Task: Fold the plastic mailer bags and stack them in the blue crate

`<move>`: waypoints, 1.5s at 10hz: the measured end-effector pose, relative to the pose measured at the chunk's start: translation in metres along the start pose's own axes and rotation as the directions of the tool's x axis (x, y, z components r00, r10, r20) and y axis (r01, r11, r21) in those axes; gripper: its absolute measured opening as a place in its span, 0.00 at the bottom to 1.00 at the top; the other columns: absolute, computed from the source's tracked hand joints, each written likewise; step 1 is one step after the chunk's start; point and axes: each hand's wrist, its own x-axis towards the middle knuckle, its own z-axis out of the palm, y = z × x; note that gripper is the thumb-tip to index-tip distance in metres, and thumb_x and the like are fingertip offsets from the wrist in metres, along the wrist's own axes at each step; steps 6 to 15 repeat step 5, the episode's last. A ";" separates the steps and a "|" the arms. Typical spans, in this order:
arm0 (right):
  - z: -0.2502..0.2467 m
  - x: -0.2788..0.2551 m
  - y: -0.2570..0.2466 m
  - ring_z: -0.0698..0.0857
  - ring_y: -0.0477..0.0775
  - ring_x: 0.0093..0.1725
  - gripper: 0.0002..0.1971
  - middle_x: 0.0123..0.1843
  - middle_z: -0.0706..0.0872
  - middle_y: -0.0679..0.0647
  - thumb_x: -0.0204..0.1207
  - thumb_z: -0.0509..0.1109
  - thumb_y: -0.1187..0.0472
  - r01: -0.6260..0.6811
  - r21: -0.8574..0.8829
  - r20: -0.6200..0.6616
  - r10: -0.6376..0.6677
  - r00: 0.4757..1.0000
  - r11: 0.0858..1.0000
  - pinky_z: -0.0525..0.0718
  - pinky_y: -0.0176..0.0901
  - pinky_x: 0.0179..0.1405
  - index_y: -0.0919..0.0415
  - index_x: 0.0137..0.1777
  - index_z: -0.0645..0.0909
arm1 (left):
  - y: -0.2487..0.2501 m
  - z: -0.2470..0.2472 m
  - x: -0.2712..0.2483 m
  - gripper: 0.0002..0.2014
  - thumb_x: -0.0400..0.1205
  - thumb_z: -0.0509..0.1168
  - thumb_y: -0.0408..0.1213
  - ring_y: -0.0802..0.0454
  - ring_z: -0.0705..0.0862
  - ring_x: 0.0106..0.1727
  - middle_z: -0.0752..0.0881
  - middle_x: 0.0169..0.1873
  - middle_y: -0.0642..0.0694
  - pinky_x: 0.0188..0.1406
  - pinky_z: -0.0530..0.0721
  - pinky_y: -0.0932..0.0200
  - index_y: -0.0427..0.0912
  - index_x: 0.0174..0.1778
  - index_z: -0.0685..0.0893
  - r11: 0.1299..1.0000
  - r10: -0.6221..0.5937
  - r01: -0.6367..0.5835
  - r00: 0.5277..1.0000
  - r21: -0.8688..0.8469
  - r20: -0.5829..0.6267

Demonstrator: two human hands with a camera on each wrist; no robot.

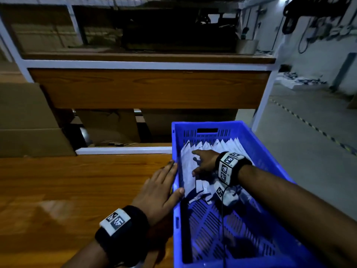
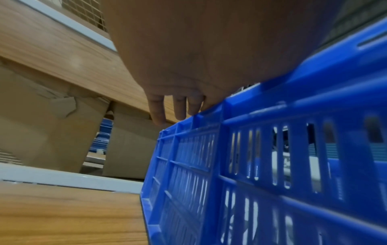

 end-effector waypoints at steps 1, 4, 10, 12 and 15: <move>-0.002 -0.003 0.001 0.76 0.59 0.73 0.47 0.80 0.72 0.55 0.68 0.82 0.50 -0.020 -0.139 -0.036 0.016 0.999 0.990 0.79 0.42 0.63 0.52 0.84 0.60 | 0.003 -0.001 -0.001 0.42 0.77 0.27 0.71 0.57 0.49 0.83 0.44 0.85 0.55 0.79 0.61 0.49 0.52 0.85 0.43 1.000 -0.016 0.016 1.000 -0.019 0.001; -0.001 -0.067 -0.038 0.75 0.59 0.74 0.36 0.79 0.73 0.58 0.79 0.70 0.46 0.121 -0.310 -0.076 -0.152 0.985 0.943 0.72 0.43 0.68 0.57 0.83 0.63 | -0.002 -0.018 -0.013 0.39 0.79 0.34 0.70 0.55 0.53 0.82 0.52 0.84 0.56 0.77 0.61 0.49 0.55 0.85 0.49 1.000 -0.010 0.010 0.999 0.000 0.031; -0.005 -0.106 -0.068 0.78 0.58 0.71 0.33 0.78 0.74 0.57 0.82 0.67 0.47 0.186 -0.347 -0.152 -0.251 0.956 0.919 0.72 0.43 0.65 0.56 0.83 0.62 | -0.015 -0.035 -0.022 0.38 0.79 0.35 0.68 0.53 0.55 0.82 0.56 0.84 0.54 0.76 0.63 0.46 0.54 0.84 0.53 1.000 0.004 -0.004 1.000 0.011 0.005; -0.005 -0.106 -0.068 0.78 0.58 0.71 0.33 0.78 0.74 0.57 0.82 0.67 0.47 0.186 -0.347 -0.152 -0.251 0.956 0.919 0.72 0.43 0.65 0.56 0.83 0.62 | -0.015 -0.035 -0.022 0.38 0.79 0.35 0.68 0.53 0.55 0.82 0.56 0.84 0.54 0.76 0.63 0.46 0.54 0.84 0.53 1.000 0.004 -0.004 1.000 0.011 0.005; -0.005 -0.106 -0.068 0.78 0.58 0.71 0.33 0.78 0.74 0.57 0.82 0.67 0.47 0.186 -0.347 -0.152 -0.251 0.956 0.919 0.72 0.43 0.65 0.56 0.83 0.62 | -0.015 -0.035 -0.022 0.38 0.79 0.35 0.68 0.53 0.55 0.82 0.56 0.84 0.54 0.76 0.63 0.46 0.54 0.84 0.53 1.000 0.004 -0.004 1.000 0.011 0.005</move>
